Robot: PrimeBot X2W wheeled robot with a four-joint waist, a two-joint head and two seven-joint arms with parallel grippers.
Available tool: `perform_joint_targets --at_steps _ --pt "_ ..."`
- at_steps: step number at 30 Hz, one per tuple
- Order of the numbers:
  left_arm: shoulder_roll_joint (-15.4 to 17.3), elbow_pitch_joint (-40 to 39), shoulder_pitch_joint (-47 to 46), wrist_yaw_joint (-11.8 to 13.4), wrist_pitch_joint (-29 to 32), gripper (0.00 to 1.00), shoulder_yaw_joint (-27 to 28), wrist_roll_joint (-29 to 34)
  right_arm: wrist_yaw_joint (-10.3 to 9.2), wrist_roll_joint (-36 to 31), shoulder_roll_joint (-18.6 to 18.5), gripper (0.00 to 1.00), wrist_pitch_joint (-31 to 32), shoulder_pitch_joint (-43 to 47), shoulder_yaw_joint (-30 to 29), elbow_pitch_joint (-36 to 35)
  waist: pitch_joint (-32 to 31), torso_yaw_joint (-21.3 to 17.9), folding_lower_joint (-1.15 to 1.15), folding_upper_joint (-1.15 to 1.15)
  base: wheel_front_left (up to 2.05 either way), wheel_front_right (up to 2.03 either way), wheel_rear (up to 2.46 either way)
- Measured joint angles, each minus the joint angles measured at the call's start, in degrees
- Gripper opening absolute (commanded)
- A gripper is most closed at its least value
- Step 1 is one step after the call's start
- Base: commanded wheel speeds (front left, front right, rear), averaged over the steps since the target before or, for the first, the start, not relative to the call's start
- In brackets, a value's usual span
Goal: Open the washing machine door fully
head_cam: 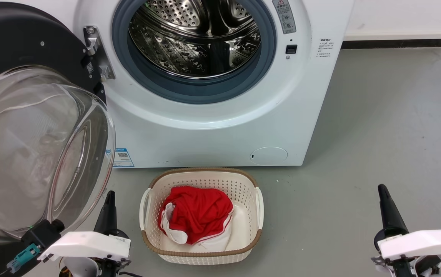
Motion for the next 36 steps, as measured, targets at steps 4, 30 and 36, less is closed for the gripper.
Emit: perform_joint_targets --at_steps 4,30,36 --pt "0.0 0.1 -0.1 -0.4 0.7 0.0 0.3 -2.9 0.0 2.9 0.0 0.0 0.7 -0.4 -0.2 0.1 -0.1 0.0 0.0 0.0 0.0 0.0 0.0" --pt "-0.3 0.6 -1.0 -1.9 4.7 0.0 1.9 -19.6 0.0 19.1 -0.1 0.0 4.6 -1.6 -1.2 1.2 -0.5 0.3 0.0 0.0 0.0 0.0 0.0" --pt "-0.3 0.7 -1.1 -2.4 5.4 0.0 2.2 -22.9 0.0 22.3 -0.1 0.0 5.2 -1.8 -1.5 1.4 -0.6 0.3 0.0 0.0 0.0 0.0 0.0"
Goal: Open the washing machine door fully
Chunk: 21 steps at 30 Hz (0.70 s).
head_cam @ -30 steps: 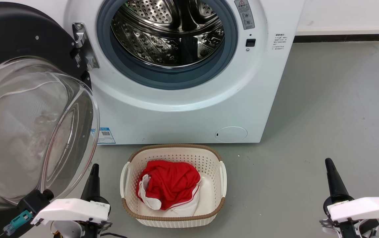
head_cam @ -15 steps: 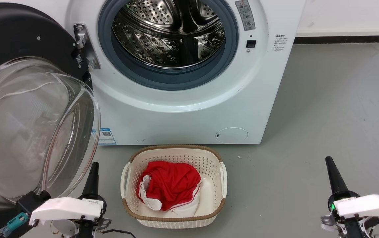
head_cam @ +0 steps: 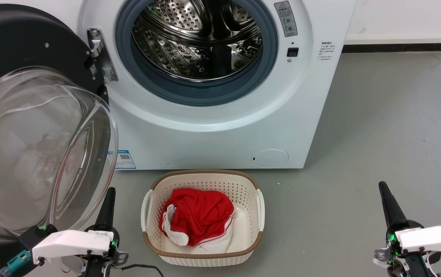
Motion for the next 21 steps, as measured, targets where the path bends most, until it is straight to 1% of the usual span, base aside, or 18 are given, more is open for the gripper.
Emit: perform_joint_targets --at_steps 2,3,21 --pt "0.0 0.0 0.0 0.0 0.3 0.0 0.1 -1.1 0.0 1.1 0.0 0.0 0.4 -0.1 -0.1 0.1 0.0 0.0 0.0 0.0 0.0 0.0 0.0" --pt "0.0 0.1 0.0 -0.1 0.6 0.0 0.3 -2.6 0.0 2.5 0.0 0.0 0.8 -0.5 -0.2 0.1 -0.1 0.0 0.0 0.0 0.0 0.0 0.0" --pt "-0.2 0.4 -0.5 -1.1 2.8 0.0 1.2 -11.4 0.0 10.9 0.0 0.0 2.9 -1.2 -1.0 0.6 -0.4 0.2 0.0 0.0 0.0 0.0 0.0"
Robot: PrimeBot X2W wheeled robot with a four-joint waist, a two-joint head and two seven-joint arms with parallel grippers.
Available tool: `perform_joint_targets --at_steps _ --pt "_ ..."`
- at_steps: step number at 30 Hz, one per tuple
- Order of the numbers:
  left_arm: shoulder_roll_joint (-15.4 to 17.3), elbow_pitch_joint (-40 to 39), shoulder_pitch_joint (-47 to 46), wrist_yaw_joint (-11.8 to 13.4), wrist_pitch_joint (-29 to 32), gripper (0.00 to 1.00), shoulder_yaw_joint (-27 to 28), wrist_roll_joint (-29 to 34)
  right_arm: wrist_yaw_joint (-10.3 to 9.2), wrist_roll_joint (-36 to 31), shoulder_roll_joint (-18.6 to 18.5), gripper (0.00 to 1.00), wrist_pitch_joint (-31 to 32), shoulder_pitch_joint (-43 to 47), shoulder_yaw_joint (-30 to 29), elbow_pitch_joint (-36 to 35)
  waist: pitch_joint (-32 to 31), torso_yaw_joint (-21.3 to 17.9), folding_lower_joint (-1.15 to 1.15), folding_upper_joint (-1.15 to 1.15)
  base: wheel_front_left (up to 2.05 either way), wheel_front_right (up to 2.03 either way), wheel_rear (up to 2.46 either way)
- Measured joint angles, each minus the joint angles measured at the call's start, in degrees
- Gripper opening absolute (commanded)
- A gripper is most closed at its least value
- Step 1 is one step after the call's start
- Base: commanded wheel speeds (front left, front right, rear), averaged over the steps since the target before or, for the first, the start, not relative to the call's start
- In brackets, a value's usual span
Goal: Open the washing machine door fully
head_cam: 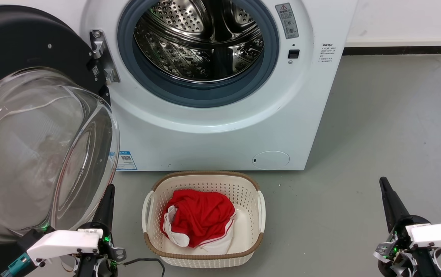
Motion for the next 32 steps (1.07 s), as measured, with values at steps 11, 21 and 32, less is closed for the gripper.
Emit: perform_joint_targets --at_steps 11,21,32 --pt "-0.1 0.2 -0.3 -0.5 1.1 0.0 0.4 -4.7 0.0 4.5 0.0 0.0 1.1 -0.8 -0.4 0.3 -0.2 0.1 0.0 0.0 0.0 0.0 0.0" --pt "-0.1 0.3 -0.4 -0.8 1.8 0.0 0.7 -7.9 0.0 7.4 0.1 0.0 2.0 -0.9 -0.7 0.5 -0.3 0.2 0.0 0.0 0.0 0.0 0.0" --pt "-0.1 0.3 -0.4 -0.8 1.8 0.0 0.7 -7.9 -0.01 7.4 0.2 0.0 2.1 -0.9 -0.9 0.5 -0.3 0.2 0.0 0.0 0.0 0.0 0.0"
